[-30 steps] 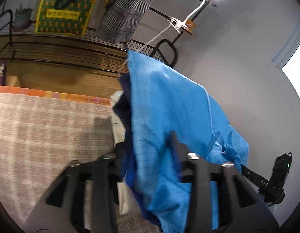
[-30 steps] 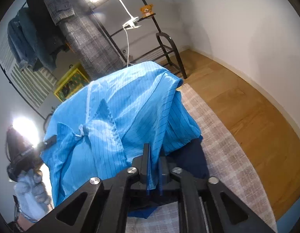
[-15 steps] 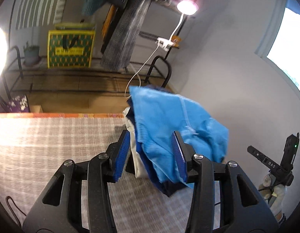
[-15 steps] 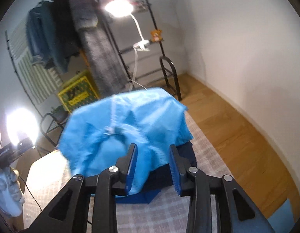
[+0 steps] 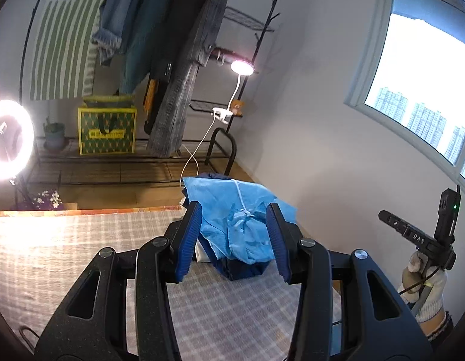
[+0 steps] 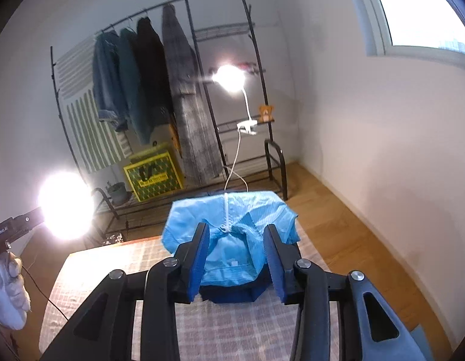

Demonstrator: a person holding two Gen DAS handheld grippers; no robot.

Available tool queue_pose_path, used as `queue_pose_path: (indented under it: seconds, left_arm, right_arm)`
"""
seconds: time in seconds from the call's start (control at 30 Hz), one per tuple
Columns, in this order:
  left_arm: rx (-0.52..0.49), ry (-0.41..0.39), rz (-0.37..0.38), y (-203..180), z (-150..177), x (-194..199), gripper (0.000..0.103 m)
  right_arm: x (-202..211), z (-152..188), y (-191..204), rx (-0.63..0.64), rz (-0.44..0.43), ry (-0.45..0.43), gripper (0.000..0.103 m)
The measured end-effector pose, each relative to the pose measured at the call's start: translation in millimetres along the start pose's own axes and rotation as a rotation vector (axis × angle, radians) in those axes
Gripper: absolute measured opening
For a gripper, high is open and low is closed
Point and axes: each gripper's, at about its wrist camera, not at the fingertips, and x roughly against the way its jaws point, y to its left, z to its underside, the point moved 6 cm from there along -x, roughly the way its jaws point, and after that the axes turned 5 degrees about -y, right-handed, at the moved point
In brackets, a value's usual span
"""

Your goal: Fold large clothes

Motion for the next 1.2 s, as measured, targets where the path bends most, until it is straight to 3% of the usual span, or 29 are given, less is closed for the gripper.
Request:
queue_pose_path:
  seconds: [0.27, 0.37, 0.47, 0.57, 0.67, 0.87, 1.1, 1.2]
  left_arm:
    - [-0.056, -0.044, 0.018, -10, 0, 101, 0.044]
    - [-0.088, -0.050, 0.021, -14, 10, 136, 0.044]
    - [-0.108, -0.051, 0.023, -17, 21, 163, 0.045]
    - [-0.125, -0.049, 0.019, -19, 33, 184, 0.050]
    - [-0.155, -0.056, 0.003, -21, 49, 204, 0.065]
    - [-0.164, -0.018, -0.006, -13, 88, 211, 0.082]
    - [-0.170, -0.027, -0.066, -1, 135, 199, 0.100]
    - [-0.199, -0.030, -0.109, 2, 150, 189, 0.101]
  right_arm:
    - [89, -11, 37, 0.026, -0.014, -0.076, 0.048]
    - [113, -8, 53, 0.049, -0.025, -0.093, 0.063]
    - [135, 0, 70, 0.075, -0.044, -0.103, 0.064]
    - [148, 10, 82, 0.088, -0.063, -0.094, 0.068]
    - [155, 20, 93, 0.100, -0.080, -0.089, 0.083]
    - [150, 53, 110, 0.115, -0.080, -0.077, 0.103]
    - [123, 88, 113, 0.097, -0.048, -0.056, 0.103]
    - [105, 100, 113, 0.098, -0.017, -0.048, 0.103]
